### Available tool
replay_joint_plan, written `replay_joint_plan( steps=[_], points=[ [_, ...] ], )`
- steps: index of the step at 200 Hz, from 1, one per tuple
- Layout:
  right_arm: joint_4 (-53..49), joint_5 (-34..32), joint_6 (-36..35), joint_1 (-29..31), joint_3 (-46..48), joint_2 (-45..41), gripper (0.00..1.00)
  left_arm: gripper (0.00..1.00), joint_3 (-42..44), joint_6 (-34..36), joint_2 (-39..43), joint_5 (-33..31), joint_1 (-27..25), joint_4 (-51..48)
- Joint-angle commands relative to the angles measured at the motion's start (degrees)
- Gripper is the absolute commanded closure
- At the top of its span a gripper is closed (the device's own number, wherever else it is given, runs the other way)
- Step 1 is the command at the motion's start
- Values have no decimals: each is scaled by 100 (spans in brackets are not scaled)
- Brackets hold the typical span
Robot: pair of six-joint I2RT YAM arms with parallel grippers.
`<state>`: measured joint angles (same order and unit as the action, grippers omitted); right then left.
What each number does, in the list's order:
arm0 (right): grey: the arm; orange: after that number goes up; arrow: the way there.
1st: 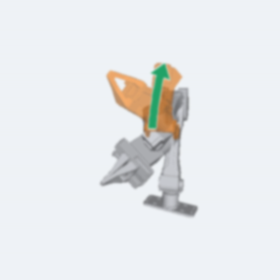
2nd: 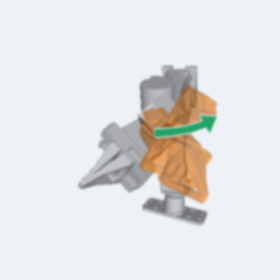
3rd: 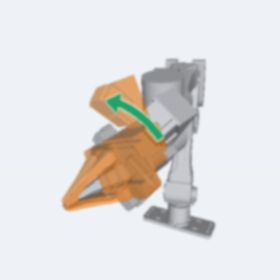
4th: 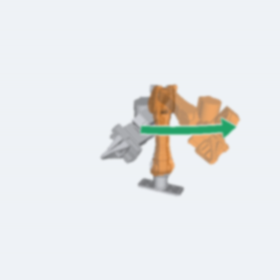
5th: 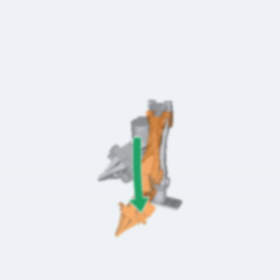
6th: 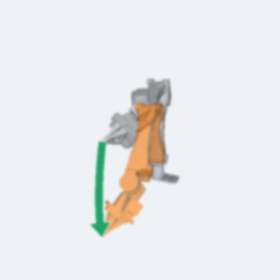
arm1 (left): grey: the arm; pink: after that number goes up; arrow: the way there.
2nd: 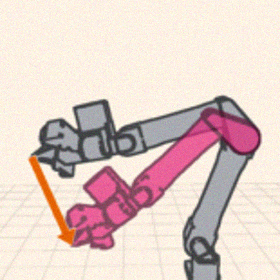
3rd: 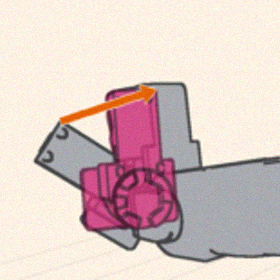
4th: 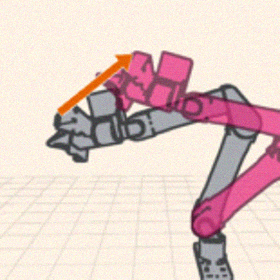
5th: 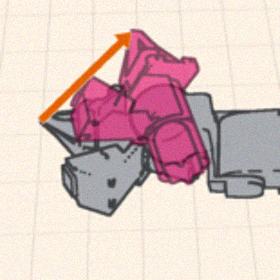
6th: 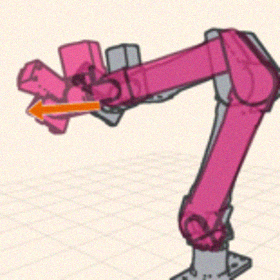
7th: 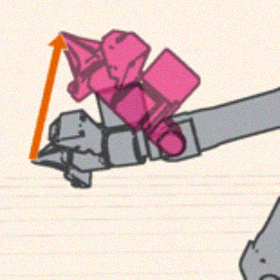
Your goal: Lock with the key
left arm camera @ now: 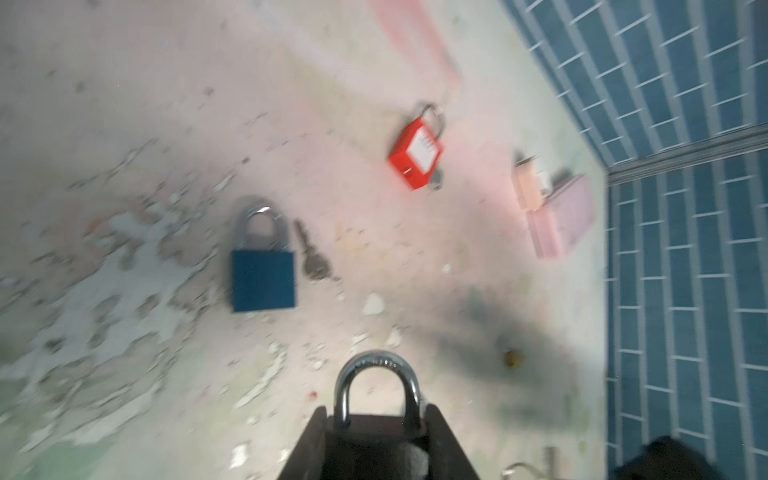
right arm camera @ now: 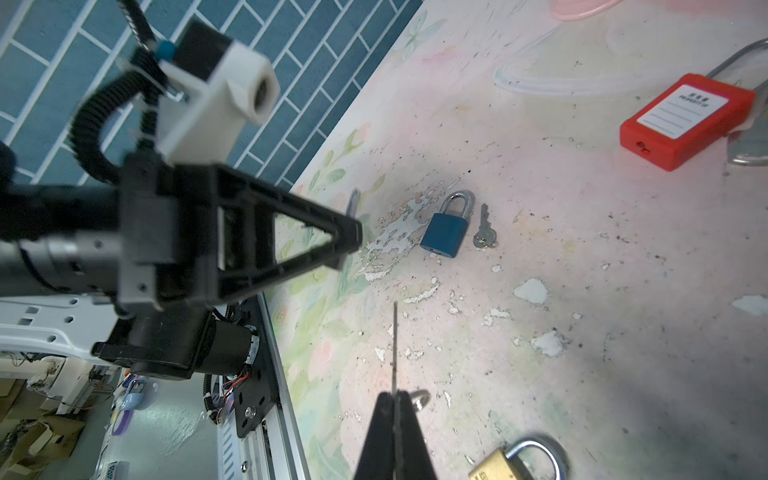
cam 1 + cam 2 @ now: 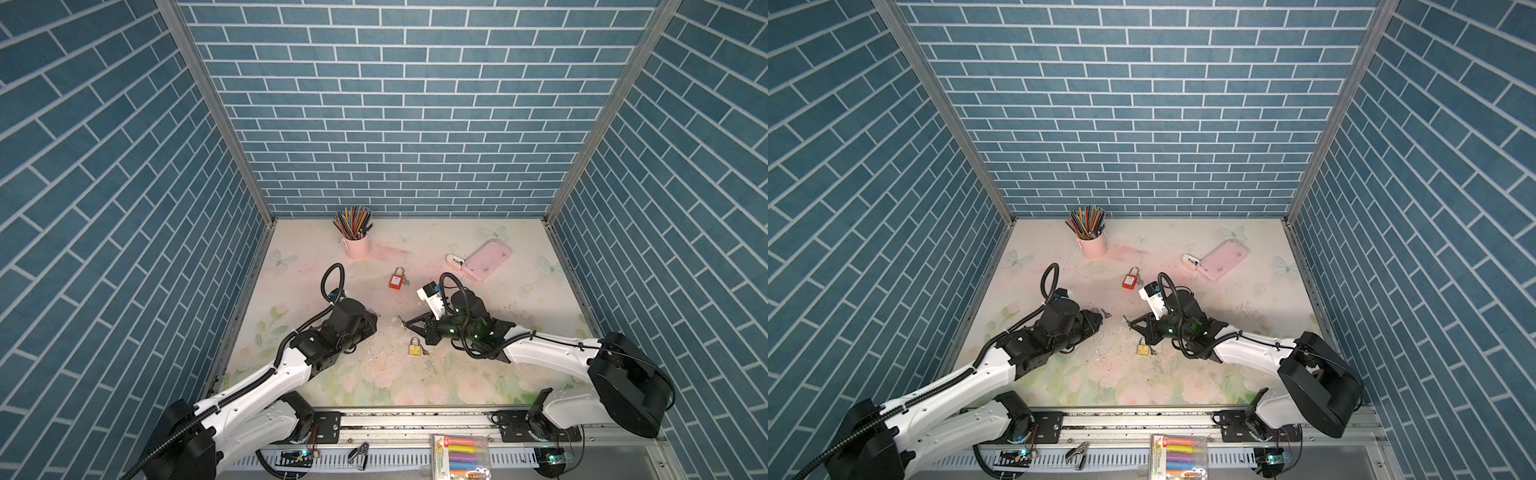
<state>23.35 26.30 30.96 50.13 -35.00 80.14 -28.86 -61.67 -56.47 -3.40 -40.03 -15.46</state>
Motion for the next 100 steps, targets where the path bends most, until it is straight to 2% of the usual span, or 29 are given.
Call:
replay_joint_plan(
  steps=[1, 73, 100],
  points=[
    [28, 195, -151, -2, -139, 145, 100, 100, 144, 168, -140, -175, -156, -726],
    [73, 261, -99, 24, -155, 280, 100, 98, 279, 711, -1107, -72, -181, -264],
    [55, 270, -90, 29, -194, 324, 100, 94, 313, 803, -1233, -3, -179, -90]
  ],
)
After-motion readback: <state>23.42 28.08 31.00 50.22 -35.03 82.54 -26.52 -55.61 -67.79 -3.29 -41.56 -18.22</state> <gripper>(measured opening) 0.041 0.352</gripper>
